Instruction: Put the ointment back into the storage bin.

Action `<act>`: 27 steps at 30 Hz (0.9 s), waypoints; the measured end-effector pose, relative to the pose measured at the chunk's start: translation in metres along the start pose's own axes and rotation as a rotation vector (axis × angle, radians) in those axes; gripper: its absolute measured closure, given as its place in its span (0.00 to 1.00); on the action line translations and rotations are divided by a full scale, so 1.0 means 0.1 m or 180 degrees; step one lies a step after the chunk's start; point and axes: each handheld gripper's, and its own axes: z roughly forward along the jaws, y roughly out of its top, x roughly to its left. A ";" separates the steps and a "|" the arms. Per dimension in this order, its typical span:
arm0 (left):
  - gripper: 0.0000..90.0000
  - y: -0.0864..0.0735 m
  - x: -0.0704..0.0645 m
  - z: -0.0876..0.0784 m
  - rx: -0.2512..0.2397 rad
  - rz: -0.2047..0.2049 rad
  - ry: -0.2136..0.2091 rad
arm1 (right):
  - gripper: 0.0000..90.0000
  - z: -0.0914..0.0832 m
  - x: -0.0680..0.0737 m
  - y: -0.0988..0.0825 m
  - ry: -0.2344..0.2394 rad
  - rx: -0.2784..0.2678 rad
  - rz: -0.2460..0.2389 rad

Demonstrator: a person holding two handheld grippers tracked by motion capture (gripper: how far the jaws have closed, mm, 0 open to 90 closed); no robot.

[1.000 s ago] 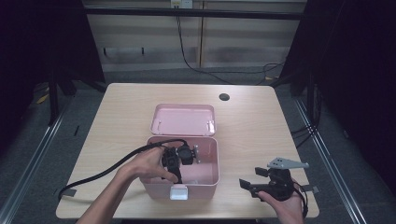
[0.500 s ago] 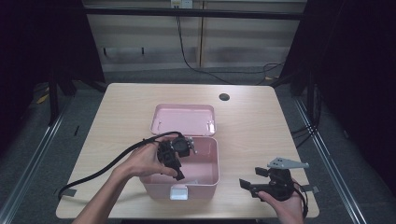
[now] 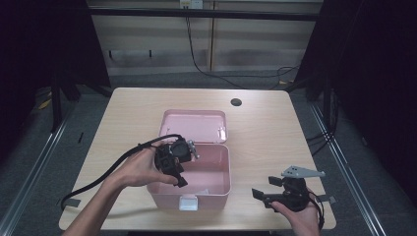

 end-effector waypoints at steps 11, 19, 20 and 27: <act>0.56 -0.16 -0.01 -0.23 -0.0132 -0.0050 0.0111 | 0.19 0.00 0.00 0.00 -0.0002 0.0001 -0.0004; 0.48 -0.39 0.02 -0.42 -0.0201 -0.0084 0.0158 | 0.19 0.01 -0.01 0.00 -0.0012 0.0010 -0.0005; 0.47 -0.42 0.01 -0.44 -0.0260 -0.0126 0.0167 | 0.19 0.01 0.00 0.00 -0.0010 0.0009 -0.0004; 0.42 -0.60 0.02 -0.59 -0.0347 -0.0188 0.0124 | 0.19 0.00 0.00 0.00 -0.0011 0.0008 0.0007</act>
